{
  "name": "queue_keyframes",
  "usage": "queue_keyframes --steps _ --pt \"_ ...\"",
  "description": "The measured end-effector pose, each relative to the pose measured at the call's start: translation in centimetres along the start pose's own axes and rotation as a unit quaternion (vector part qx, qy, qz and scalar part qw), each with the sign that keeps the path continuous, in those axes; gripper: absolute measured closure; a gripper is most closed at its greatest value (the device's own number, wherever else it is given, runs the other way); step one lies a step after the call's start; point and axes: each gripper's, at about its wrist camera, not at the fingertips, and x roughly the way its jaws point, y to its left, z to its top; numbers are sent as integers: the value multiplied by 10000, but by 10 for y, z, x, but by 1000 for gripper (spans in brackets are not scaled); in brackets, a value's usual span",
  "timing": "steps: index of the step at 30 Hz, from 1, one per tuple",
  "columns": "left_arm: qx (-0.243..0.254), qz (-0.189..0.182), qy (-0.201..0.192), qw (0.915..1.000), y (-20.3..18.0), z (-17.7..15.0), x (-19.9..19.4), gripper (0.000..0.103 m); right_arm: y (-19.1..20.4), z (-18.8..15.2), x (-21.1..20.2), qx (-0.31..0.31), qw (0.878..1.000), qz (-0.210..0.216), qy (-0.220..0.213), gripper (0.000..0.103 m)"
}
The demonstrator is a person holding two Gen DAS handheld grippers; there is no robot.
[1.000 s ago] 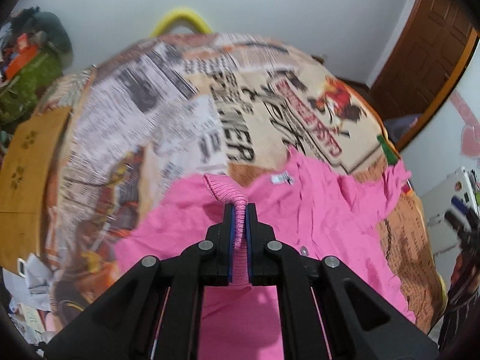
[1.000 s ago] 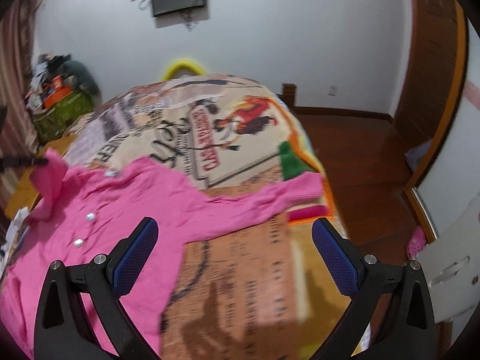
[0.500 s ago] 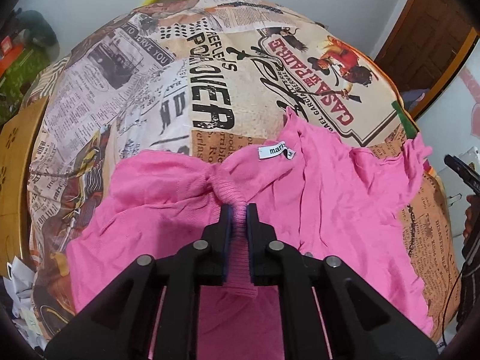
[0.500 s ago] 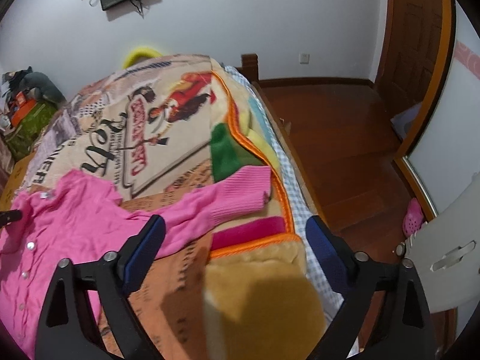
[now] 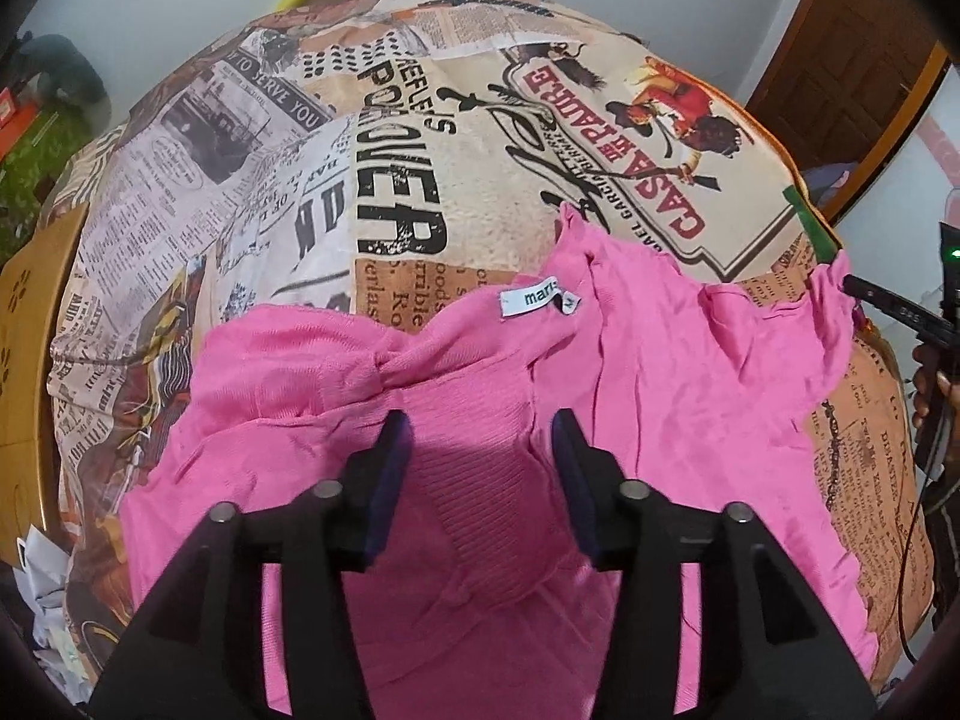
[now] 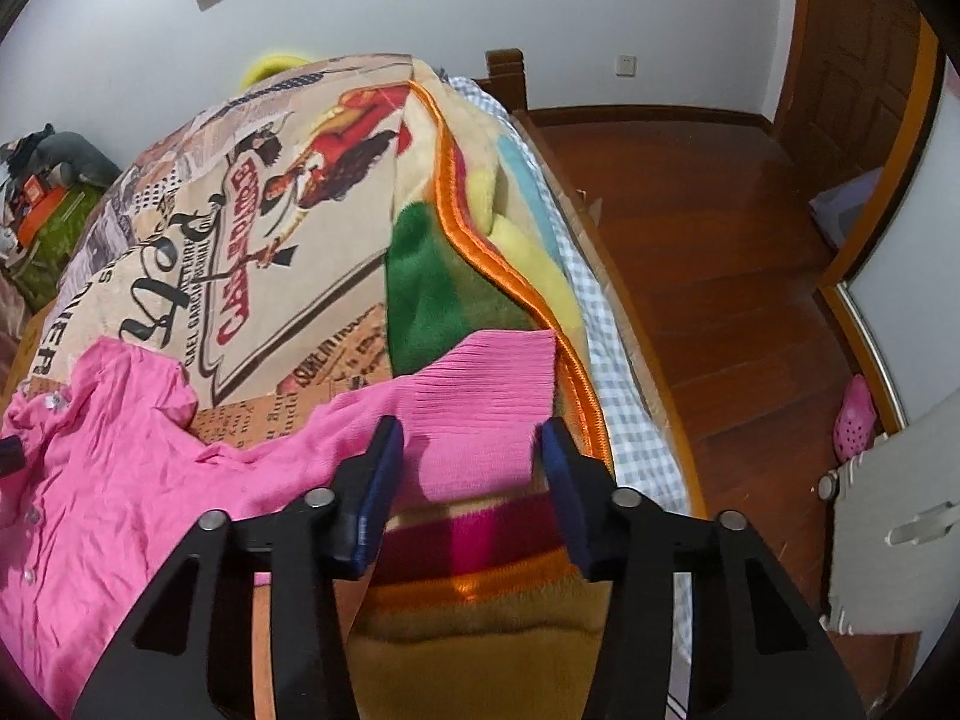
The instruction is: Fold small clothes
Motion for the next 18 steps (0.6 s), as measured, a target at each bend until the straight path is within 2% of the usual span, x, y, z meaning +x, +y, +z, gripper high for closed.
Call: queue_keyframes --steps 4,7,12,18 --pt "27 -122 -105 9999 1 2 -14 48 -3 -2 2 57 10000 -73 -20 84" --pt "-3 -117 -293 9995 7 4 -30 41 -7 -2 -1 89 9999 -87 -86 94" --pt "-97 268 -424 9987 31 0 -51 38 -4 1 -14 67 9994 -98 -329 98" --pt "-534 612 -434 9957 76 -15 -68 38 5 8 -36 -32 9982 23 -590 99"
